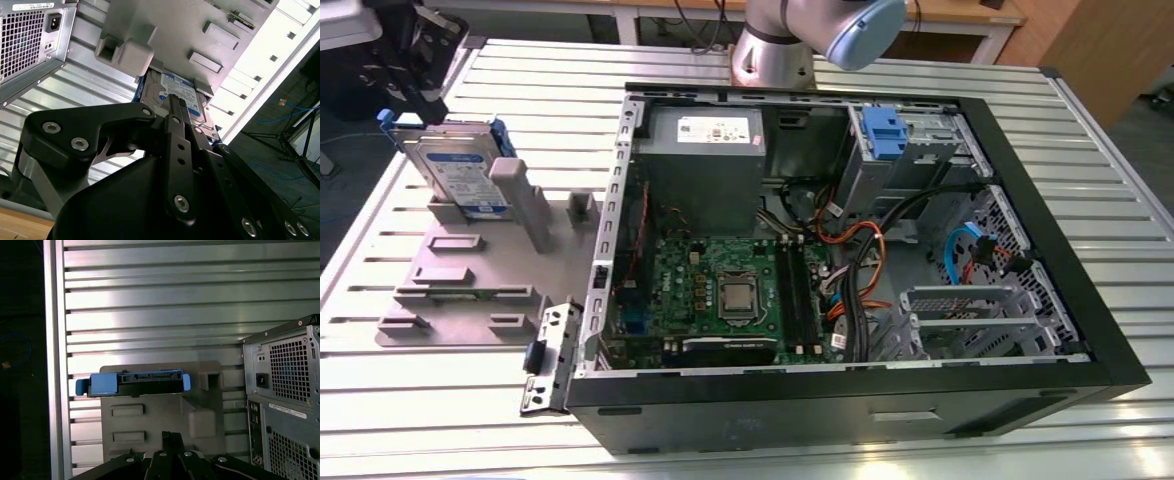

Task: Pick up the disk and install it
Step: 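Reach for the disk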

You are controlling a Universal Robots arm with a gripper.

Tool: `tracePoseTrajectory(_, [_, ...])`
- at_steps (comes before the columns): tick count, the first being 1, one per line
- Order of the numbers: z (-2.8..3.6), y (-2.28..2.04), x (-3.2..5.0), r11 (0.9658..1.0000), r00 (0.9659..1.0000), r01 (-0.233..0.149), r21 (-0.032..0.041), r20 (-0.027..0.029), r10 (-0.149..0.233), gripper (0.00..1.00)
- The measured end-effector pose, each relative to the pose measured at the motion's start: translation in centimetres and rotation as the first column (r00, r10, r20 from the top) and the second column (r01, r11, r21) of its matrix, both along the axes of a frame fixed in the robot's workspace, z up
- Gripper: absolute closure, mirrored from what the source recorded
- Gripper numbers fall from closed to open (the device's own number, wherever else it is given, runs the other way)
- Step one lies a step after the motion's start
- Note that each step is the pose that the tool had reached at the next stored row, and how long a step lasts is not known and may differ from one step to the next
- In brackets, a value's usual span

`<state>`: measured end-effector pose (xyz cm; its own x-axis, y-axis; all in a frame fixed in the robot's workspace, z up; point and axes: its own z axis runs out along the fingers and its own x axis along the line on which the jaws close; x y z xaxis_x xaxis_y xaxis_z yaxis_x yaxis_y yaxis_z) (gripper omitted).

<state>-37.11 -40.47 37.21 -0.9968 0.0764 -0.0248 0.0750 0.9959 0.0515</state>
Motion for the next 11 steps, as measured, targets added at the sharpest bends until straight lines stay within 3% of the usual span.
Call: tracePoseTrajectory(11, [-0.19, 0.00, -0.28, 1.0000, 1.0000, 0.000, 0.0000, 0.0000, 0.000, 0.89])
